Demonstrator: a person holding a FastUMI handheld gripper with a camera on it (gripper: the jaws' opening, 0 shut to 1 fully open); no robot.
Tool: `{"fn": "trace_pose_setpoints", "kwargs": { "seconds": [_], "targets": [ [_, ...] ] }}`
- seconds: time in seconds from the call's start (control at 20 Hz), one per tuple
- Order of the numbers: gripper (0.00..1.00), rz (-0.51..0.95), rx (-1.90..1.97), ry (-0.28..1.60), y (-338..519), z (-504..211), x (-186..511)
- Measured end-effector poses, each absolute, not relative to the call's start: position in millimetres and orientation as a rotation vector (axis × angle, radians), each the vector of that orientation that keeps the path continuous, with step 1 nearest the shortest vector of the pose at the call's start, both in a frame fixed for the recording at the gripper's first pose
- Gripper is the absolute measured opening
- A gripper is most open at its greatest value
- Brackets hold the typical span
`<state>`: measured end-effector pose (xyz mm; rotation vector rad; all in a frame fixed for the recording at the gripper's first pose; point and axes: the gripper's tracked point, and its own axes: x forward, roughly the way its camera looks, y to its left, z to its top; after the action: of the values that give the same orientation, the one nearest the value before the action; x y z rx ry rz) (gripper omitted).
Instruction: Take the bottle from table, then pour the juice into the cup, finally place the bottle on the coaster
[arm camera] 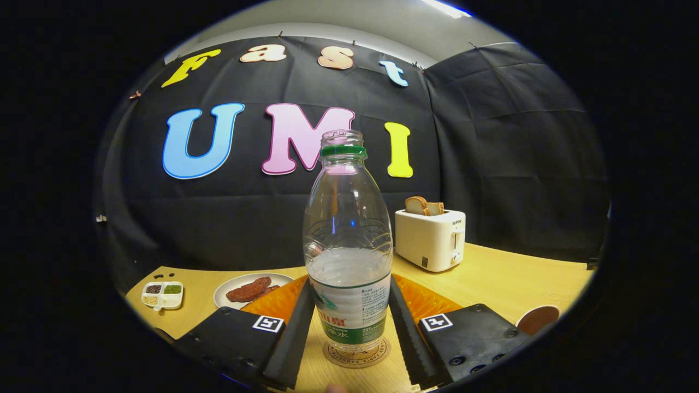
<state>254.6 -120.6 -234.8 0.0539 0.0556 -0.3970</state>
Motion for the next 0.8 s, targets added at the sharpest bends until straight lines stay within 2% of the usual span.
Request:
{"fn": "trace_pose_setpoints", "kwargs": {
  "seconds": [0.8],
  "targets": [
    [0.76,-0.409,0.034,0.087,-109.2,-281.4,279.5]
  ]
}}
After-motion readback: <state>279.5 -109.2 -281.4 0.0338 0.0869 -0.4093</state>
